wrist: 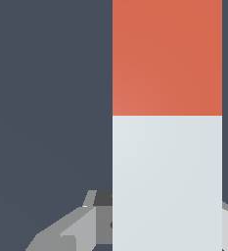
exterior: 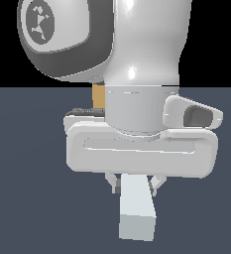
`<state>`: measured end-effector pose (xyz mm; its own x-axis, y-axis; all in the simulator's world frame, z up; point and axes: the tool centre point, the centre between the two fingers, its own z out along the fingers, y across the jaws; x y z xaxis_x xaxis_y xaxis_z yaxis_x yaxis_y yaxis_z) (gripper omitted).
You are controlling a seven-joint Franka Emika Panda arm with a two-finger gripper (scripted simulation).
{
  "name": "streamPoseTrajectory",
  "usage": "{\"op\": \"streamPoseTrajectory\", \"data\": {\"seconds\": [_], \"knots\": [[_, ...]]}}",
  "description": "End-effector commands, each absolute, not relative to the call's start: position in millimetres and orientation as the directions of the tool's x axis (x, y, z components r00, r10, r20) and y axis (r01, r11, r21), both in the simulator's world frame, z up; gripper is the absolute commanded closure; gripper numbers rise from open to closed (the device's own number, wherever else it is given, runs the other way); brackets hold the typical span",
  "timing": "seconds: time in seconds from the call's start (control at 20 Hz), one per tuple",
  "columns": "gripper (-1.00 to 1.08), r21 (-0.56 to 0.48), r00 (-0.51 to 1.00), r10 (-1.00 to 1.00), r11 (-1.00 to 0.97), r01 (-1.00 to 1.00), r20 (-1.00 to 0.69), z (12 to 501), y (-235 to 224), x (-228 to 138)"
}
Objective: Insert the peg into the horizontal hole in a box.
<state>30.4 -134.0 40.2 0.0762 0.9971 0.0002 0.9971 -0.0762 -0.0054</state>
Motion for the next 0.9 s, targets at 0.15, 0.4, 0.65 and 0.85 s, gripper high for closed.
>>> {"op": "streamPoseTrajectory", "data": {"seconds": [0.15,0.4,0.65,0.85], "knots": [[1.08,0.000,0.090,0.996,-0.090,0.996,0.000,63.8,-80.9,18.8],[1.08,0.000,0.105,0.994,-0.105,0.994,0.000,85.2,-28.0,6.8],[1.08,0.000,0.120,0.993,-0.120,0.993,0.000,105.6,22.3,-3.1],[1.08,0.000,0.129,0.992,-0.129,0.992,0.000,119.3,56.0,-8.4]]}}
